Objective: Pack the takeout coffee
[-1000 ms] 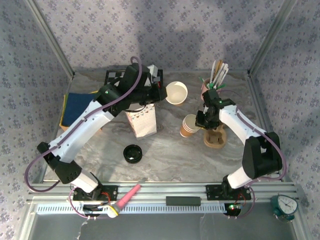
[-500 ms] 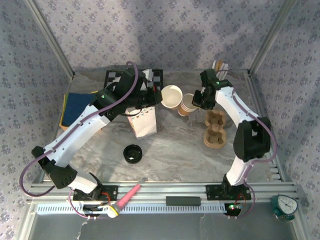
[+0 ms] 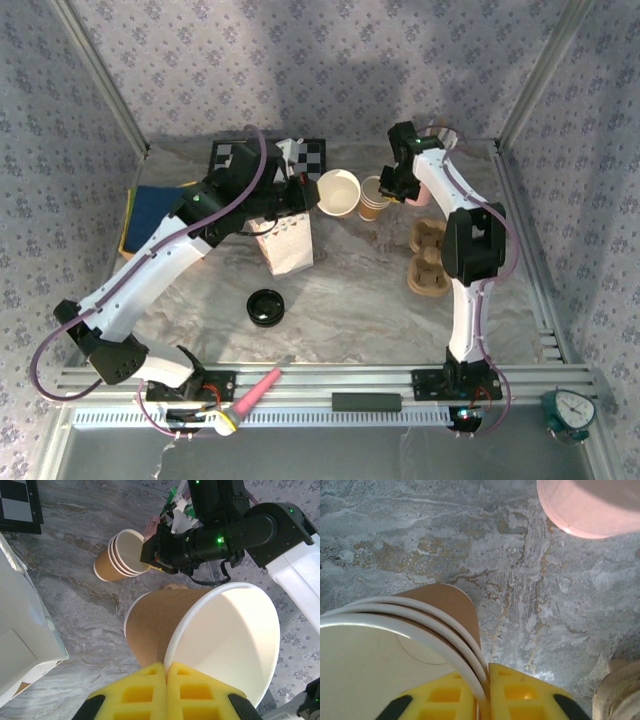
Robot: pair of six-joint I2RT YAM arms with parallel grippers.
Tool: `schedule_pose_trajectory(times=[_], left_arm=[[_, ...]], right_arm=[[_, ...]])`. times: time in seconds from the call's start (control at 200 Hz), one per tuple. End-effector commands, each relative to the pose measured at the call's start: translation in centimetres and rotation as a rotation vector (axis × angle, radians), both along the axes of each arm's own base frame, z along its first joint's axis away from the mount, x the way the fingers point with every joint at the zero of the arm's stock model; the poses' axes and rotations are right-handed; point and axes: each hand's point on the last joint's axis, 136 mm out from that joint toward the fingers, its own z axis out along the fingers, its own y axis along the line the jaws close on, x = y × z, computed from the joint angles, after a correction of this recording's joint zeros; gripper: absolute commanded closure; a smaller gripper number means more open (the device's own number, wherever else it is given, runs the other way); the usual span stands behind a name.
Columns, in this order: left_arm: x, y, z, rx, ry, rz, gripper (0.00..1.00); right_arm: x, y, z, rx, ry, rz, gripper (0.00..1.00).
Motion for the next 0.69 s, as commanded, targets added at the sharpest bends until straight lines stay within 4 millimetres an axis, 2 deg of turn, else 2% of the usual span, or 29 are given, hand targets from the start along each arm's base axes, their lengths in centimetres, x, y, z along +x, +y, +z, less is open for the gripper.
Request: schedule_pose_trajectory(times=[0.0,0.175,0.275,0.36,0.5,0.69], left_arm=[[0.2,0.5,1.0,-0.017,-0.029,0.012,1.00],[0.1,0.4,1.0,-0.019,-0.026,0.008,1.00],[0.1,0.2,0.9,-0.018,-0.024,-0.002,1.00],[0.1,0.0,0.5,-0.013,-0.013,-0.010,1.00],[0.0,-0.6,-0.3,0.004,-0.001,-0.029,1.00],[-0.9,-1.9,-2.2,0.087,0.014,-0.064,1.00]], right_arm=[[0.0,-0.6,-0.1,-0.023,0.037,-0.005,0.84],[0.0,-0.1,0.6,-0.016,0.022,0.008,0.76],[-0.2,0.1,2.0,-0.009,-0.003,0.015,0.75],[-0.8,0.6,4.0,-0.007,-0.044,0.027,0.65],[-1.8,1.4,7.6,0.020,-0.126,0.056,0.55],[-4.9,1.6,11.8,0.057,-0.209,0.075,0.51]])
